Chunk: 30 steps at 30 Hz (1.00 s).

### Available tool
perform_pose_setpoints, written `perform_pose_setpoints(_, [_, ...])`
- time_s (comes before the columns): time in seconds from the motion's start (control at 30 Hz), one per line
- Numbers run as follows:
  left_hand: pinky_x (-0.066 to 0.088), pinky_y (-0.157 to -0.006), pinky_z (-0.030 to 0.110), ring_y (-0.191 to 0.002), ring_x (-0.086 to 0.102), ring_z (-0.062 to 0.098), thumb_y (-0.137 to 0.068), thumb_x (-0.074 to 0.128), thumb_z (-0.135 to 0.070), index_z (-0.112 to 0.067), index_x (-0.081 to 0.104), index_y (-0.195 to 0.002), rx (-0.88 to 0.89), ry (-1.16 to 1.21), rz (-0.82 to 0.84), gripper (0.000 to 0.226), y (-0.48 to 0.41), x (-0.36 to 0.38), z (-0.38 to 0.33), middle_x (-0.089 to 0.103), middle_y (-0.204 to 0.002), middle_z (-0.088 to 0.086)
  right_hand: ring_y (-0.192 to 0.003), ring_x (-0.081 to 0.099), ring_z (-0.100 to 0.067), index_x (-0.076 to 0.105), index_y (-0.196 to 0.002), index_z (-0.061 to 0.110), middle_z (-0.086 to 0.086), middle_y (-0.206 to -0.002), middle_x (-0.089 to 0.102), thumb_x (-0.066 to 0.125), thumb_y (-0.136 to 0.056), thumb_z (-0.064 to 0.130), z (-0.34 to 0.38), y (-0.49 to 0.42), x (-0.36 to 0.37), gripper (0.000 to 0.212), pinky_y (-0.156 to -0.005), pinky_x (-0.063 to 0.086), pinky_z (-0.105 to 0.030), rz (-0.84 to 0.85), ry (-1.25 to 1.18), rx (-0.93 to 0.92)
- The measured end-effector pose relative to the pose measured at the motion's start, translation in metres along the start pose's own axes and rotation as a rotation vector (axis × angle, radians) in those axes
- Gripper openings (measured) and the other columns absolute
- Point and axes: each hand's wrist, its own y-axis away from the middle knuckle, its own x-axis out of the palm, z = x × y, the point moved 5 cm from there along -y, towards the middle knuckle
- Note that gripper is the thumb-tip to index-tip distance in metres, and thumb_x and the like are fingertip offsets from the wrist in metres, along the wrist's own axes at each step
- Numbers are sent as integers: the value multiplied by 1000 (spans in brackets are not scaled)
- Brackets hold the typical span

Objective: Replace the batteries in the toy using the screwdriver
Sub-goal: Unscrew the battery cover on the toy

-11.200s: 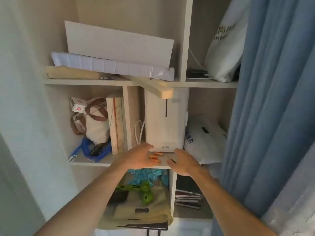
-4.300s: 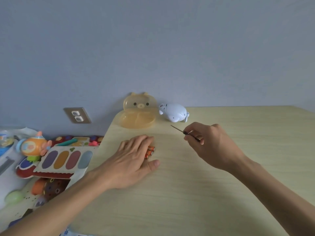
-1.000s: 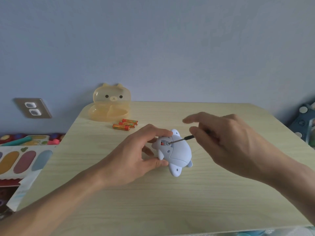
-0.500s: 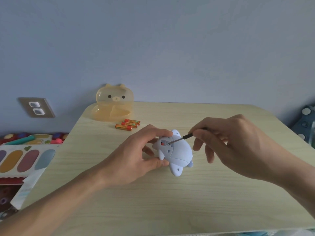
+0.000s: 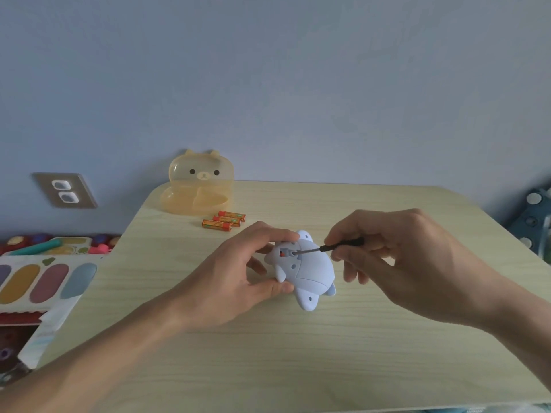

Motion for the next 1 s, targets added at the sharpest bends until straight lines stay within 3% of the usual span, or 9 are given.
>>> perform_pose_setpoints(0.1, [57,-94,46,-121,63,21,-88,86,-16,-37,61,-136,7,-18,9,58,0,0,-1,64,-126,-7,-60,73,-9,72,-87,25,12,-68,74,57,-97,26,-1,-2,0,18,-55,56,-26,-10,84,6])
perform_pose_setpoints(0.2, [57,-95,43,-122,63,20,-89,85,-16,-38,61,-134,19,-40,19,56,1,0,-5,66,-123,-8,-49,65,-13,64,-69,22,8,-55,68,43,-97,54,-1,-6,2,48,-51,48,-26,-8,226,14])
perform_pose_setpoints(0.3, [57,-95,42,-119,65,19,-90,84,-18,-38,62,-133,6,-21,15,53,1,0,-5,66,-120,-9,-59,63,-17,64,-68,18,3,-50,65,31,-94,64,-2,-7,3,62,-54,47,-30,15,341,-24])
perform_pose_setpoints(0.4, [56,-97,34,-120,65,15,-89,84,-19,-39,62,-131,-14,-23,-11,52,2,-3,-4,68,-124,-11,-47,63,-13,65,-68,23,7,-53,67,50,-98,53,-21,-11,-18,45,-48,47,-20,-86,242,54])
perform_pose_setpoints(0.57, [53,-93,17,-112,68,7,-88,85,-12,-40,64,-131,-56,54,-31,55,3,-6,-2,68,-125,-12,-62,70,1,69,-73,35,14,-64,73,71,-95,33,-108,-2,-43,22,-58,50,-16,-220,318,212])
perform_pose_setpoints(0.63, [54,-92,17,-112,68,9,-88,84,-11,-40,65,-131,-67,70,-26,54,4,-6,-1,68,-126,-11,-71,68,1,70,-73,38,16,-69,73,75,-93,32,-149,11,-40,21,-68,54,-28,-228,339,292])
perform_pose_setpoints(0.7, [54,-92,16,-114,69,11,-89,84,-10,-44,66,-129,-65,80,-29,56,4,-6,-1,68,-127,-10,-79,67,-2,73,-76,36,16,-77,75,77,-91,31,-173,23,-36,16,-73,54,-32,-233,319,332])
perform_pose_setpoints(0.8, [55,-90,15,-113,70,11,-87,84,-11,-48,66,-125,-75,104,-27,56,4,-5,-1,69,-126,-10,-86,66,-2,78,-84,31,14,-90,75,77,-88,35,-184,29,-33,6,-75,52,-28,-231,316,305])
perform_pose_setpoints(1.0, [57,-100,35,-111,70,13,-81,81,-29,-48,66,-126,-103,153,-36,52,4,-4,2,71,-121,-5,-94,59,10,78,-86,31,15,-95,74,78,-90,33,-186,30,-31,4,-73,43,-15,-205,340,280])
